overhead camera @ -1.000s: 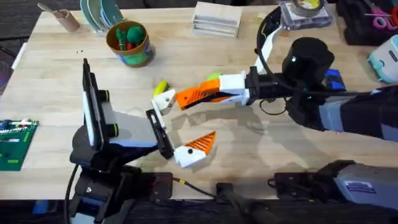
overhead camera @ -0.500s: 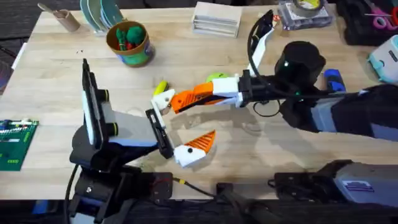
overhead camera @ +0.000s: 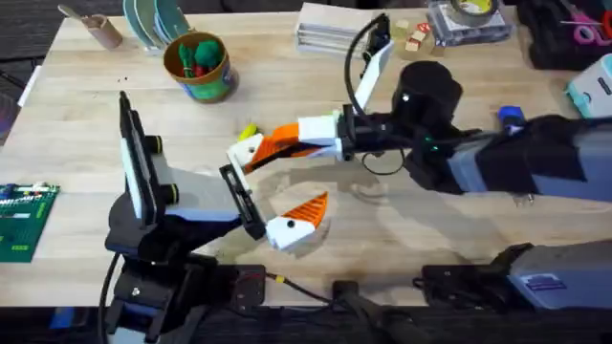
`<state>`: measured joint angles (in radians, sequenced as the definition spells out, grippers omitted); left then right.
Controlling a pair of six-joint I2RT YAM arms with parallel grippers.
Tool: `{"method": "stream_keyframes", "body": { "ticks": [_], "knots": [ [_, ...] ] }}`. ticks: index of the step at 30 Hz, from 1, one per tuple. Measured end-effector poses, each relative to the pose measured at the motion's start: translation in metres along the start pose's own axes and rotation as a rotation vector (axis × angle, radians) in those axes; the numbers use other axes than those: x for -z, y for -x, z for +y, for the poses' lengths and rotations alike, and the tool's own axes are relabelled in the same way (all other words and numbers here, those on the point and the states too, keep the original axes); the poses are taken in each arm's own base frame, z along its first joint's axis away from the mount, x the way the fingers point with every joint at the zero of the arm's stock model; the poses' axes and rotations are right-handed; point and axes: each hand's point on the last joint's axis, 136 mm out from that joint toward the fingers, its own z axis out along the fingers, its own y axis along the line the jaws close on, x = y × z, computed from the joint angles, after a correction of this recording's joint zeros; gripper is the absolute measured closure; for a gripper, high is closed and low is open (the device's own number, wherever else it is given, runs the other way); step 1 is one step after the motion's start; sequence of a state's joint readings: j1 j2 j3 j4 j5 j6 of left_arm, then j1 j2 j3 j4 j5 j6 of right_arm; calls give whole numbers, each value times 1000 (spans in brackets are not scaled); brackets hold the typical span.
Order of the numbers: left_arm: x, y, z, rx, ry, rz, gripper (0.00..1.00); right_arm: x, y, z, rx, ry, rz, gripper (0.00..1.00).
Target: Pick up the gripper from the table and insert it into the empty holder that is missing its gripper. Then pick up a screw, insert it into the mounting hole, and use the screwdriver to tighten it. Finally, clean up the table by picking up the vegetable and placing it into the bucket.
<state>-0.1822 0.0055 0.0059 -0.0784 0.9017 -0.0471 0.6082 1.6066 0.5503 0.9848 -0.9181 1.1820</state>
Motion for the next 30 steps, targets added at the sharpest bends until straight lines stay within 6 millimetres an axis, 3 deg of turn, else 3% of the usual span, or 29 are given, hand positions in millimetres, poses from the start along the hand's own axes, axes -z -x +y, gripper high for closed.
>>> {"method": "stream_keyframes", "body": {
  "ticks": [7, 14, 17, 20, 22, 24, 27, 30],
  "knots": [
    [2, 2, 16, 4, 88, -8, 8, -19, 13, -2, 5, 3, 10, 990],
    [2, 3, 21, 7, 116, -11, 8, -23, 16, -3, 9, 3, 10, 990],
    [2, 3, 22, 9, 122, -11, 8, -23, 16, -3, 7, 0, 9, 929],
    [2, 3, 21, 9, 116, -11, 8, -23, 16, -4, 0, -3, 19, 748],
    [1, 2, 12, 4, 69, -7, 8, -23, 13, -4, -1, 0, 37, 471],
    [0, 1, 5, 1, 30, -3, 8, -22, 12, -7, -7, 0, 51, 293],
    [-1, 0, -5, -1, -27, 3, 6, -20, 6, -5, -8, 17, 92, 124],
    [0, -1, -10, 0, -54, 6, 8, -8, 5, -3, -11, 48, 142, 100]
  ]
}}
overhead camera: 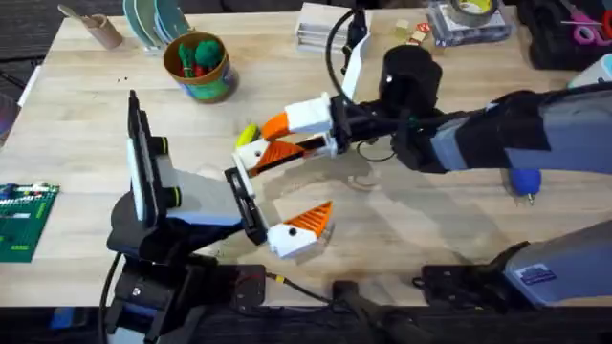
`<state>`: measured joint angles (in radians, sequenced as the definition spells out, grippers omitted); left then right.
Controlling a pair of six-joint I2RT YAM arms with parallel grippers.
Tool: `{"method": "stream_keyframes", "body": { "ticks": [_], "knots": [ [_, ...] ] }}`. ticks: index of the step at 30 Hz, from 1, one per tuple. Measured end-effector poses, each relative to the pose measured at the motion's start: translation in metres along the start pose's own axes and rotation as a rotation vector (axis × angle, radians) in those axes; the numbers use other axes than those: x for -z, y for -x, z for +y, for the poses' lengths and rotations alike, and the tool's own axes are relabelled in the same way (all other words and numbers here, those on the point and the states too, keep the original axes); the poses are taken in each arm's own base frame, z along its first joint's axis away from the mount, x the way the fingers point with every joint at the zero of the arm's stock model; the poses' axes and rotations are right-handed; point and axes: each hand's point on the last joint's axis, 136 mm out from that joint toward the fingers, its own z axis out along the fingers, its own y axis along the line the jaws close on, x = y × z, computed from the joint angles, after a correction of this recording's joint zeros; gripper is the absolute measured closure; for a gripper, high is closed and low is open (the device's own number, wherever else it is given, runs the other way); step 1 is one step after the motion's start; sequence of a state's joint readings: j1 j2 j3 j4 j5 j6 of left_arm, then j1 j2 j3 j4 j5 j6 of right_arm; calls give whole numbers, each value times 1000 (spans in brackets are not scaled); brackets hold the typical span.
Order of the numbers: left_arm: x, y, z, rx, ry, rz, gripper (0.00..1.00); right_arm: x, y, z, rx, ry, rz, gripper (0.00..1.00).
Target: Pick up the gripper from the table and insert it into the empty holder that is missing its gripper. Then pick up a screw, insert it into the mounting hole, and use the screwdriver to tighten it. Finally, clean up the table by picking up the vegetable and placing it into the bucket.
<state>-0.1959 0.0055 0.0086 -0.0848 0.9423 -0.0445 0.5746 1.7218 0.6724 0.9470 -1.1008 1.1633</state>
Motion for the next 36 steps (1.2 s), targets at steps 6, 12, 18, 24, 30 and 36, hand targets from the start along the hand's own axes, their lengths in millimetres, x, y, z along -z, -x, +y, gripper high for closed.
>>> {"method": "stream_keyframes", "body": {
  "ticks": [6, 12, 18, 24, 30, 36],
  "knots": [
    [0, 0, -1, -2, -8, 1, 8, 24, 21, -6, 10, -13, -67, 95],
    [0, 0, -1, -2, -9, 1, 8, 71, 69, -23, 103, -99, -280, 87],
    [0, 0, -1, -2, -9, 1, 8, 123, 106, -28, 121, -164, -409, 84],
    [0, 0, -1, -2, -9, 1, 8, 146, 112, -18, 168, -238, -427, 82],
    [0, 0, -1, -2, -9, 1, 9, 155, 99, -25, 178, -470, -372, 81],
    [0, 0, -2, -2, -9, 1, 8, 158, 79, -12, 278, -691, -307, 79]
  ]
}}
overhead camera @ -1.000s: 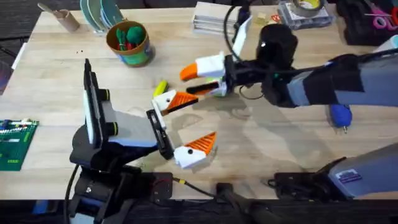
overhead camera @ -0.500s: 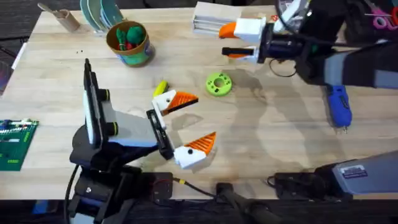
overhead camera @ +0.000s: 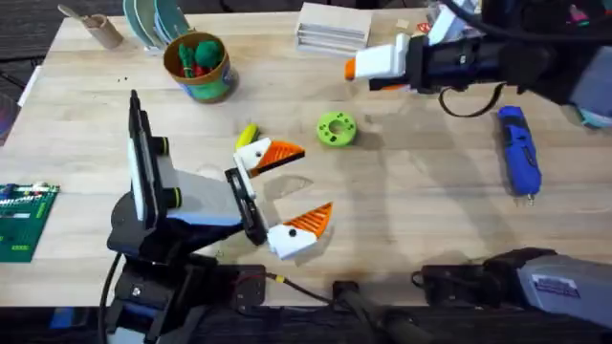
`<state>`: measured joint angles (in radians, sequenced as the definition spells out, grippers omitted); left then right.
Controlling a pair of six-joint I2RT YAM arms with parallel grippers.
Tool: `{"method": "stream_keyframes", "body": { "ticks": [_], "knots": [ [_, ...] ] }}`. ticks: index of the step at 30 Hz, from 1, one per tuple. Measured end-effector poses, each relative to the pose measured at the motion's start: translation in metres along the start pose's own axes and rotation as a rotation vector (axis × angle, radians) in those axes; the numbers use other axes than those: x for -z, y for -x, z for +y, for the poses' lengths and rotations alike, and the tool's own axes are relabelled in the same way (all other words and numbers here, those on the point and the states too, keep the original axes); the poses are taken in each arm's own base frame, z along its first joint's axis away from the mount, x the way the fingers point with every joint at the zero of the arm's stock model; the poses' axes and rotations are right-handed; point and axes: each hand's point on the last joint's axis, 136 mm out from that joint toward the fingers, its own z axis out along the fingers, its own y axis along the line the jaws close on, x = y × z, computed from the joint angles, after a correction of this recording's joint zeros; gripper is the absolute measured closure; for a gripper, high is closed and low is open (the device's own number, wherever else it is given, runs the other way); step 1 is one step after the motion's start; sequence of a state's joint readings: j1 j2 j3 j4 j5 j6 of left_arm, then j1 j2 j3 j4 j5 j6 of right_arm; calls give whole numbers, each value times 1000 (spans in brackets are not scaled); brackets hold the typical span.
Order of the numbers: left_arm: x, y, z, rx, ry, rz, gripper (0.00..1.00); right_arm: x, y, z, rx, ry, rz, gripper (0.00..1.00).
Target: Pick up the gripper from the table and insert it into the empty holder that is missing its gripper. Then pick up a screw, insert it into the mounting hole, and use the screwdriver to tighten it. Finally, clean up the table by picking up the vegetable and placing it into the bucket.
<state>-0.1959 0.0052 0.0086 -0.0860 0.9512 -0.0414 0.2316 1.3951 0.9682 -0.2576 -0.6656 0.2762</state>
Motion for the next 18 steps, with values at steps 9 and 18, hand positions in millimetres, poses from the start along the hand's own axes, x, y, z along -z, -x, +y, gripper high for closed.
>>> {"method": "stream_keyframes", "body": {
  "ticks": [9, 18],
  "knots": [
    [0, 0, 0, 0, 0, 0, 8, -7, -44, 11, 286, -277, 132, 77],
    [0, 0, 0, 0, 0, 0, 9, -16, -47, 5, 339, -351, 144, 77]
  ]
}}
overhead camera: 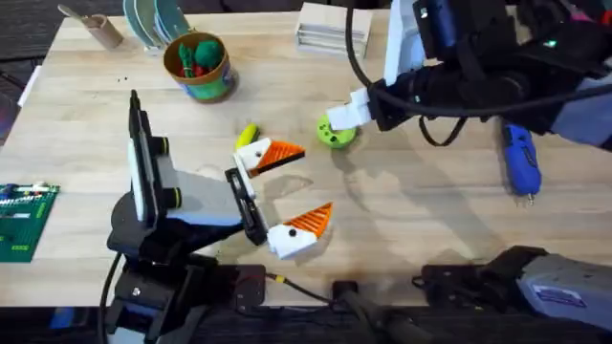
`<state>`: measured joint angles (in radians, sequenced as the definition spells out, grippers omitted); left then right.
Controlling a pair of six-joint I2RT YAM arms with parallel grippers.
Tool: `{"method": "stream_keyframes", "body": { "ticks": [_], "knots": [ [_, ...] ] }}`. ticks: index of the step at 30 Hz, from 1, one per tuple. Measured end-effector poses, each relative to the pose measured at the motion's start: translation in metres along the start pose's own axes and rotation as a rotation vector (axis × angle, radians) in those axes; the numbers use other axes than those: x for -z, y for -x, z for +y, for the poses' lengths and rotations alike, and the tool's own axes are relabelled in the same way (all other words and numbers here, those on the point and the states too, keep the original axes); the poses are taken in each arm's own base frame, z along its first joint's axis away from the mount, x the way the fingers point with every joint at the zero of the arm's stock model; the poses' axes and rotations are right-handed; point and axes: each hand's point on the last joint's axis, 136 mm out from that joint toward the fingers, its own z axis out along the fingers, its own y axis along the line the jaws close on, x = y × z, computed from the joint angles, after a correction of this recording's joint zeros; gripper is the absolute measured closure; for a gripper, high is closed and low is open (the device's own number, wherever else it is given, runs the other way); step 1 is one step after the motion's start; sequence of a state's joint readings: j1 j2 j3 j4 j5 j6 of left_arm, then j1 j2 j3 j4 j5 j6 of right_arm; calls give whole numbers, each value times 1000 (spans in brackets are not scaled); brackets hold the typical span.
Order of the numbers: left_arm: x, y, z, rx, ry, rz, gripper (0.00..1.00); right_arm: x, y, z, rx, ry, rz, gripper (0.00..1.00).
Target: Pick up the gripper from the table and insert it into the empty holder that is missing its gripper. Then pick up a screw, insert it into the mounting hole, and use the screwdriver to tighten it. Finally, clean up the table by picking up the vegetable and placing it into the bucket.
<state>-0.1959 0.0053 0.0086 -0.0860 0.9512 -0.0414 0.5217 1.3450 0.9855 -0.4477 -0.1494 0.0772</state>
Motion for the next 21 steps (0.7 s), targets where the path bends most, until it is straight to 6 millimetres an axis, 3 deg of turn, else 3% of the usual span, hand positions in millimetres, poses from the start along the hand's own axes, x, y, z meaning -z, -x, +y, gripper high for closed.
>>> {"method": "stream_keyframes", "body": {
  "ticks": [12, 21],
  "knots": [
    [0, 0, 0, 0, 0, 0, 9, -24, -17, -8, 8, -50, 83, 87],
    [0, 0, 0, 0, 0, 0, 8, -48, -36, 5, 69, -50, 163, 161]
  ]
}}
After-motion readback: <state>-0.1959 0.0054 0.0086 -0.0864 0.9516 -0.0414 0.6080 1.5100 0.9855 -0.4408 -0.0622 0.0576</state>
